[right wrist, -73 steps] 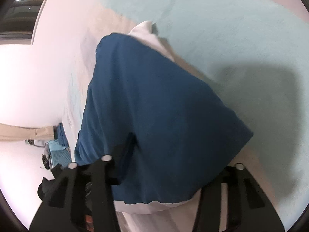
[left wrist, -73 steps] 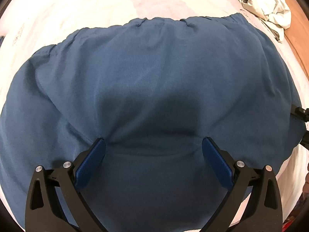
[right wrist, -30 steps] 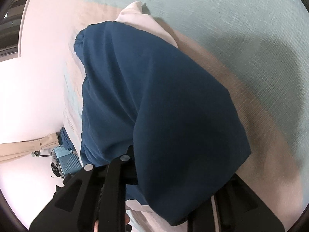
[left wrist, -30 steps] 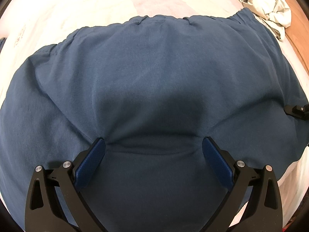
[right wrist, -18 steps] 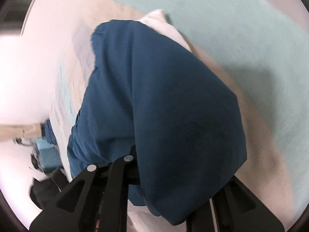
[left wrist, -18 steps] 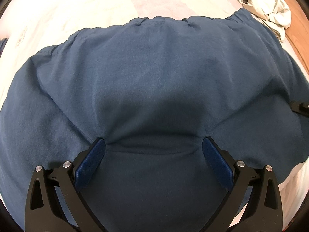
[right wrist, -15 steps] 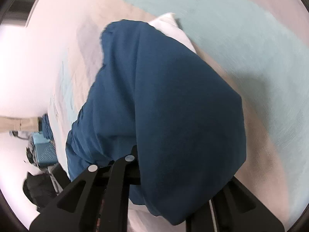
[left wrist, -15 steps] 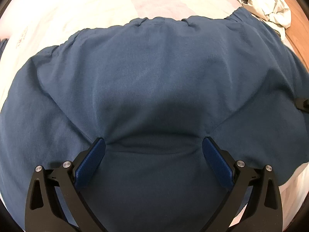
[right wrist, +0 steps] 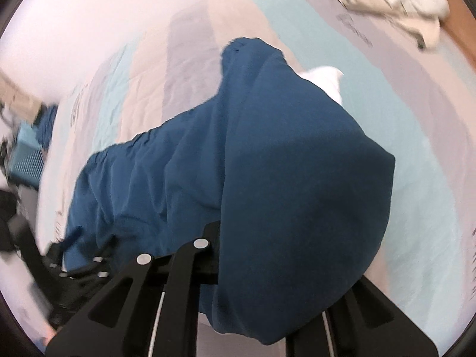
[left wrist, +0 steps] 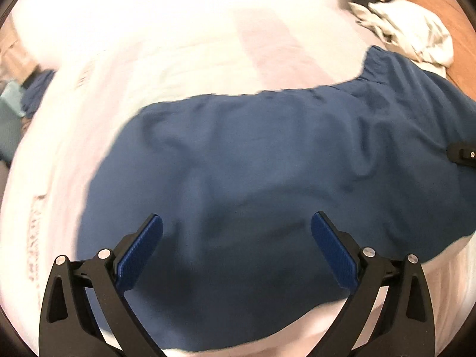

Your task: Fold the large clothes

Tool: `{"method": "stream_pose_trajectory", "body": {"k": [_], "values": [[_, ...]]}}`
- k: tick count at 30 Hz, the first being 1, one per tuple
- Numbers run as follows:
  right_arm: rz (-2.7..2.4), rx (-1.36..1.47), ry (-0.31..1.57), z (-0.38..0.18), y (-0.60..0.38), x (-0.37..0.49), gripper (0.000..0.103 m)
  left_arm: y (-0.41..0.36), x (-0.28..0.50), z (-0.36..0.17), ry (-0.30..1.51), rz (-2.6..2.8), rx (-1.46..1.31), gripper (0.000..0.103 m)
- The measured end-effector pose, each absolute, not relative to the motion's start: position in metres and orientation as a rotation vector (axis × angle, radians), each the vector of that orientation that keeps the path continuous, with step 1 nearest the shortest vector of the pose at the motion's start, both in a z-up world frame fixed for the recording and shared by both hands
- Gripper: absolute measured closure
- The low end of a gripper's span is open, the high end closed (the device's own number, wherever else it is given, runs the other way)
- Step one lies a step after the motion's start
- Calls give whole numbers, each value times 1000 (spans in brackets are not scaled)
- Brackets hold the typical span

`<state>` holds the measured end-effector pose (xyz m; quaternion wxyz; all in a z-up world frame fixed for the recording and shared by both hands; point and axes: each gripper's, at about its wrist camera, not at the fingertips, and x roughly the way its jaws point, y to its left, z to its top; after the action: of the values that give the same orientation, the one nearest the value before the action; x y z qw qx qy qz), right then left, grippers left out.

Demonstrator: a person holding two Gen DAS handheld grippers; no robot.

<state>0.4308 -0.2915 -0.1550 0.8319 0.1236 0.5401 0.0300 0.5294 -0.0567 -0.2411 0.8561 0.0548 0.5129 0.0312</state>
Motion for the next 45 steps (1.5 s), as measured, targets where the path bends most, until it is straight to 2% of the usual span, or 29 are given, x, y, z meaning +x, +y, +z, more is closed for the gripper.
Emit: {"method": "stream_pose_trajectory", "body": {"k": [16,25,33,39,45], "values": [[216,-160,1068,-132,-142,427,93,43,476,-236,1086,233,28,6],[302,-359,1069,-147,-47,427,93,79,487,-267,1134,191,-55,5],[368,-460,1045,-150,4,415,94,111,461,-241,1052,201,-63,6],[425,-535,1006,-144,35,399,94,136,445,-255,1078,235,-138,6],[458,-564,1015,-145,55,393,94,142,434,-245,1051,270,-180,6]]}}
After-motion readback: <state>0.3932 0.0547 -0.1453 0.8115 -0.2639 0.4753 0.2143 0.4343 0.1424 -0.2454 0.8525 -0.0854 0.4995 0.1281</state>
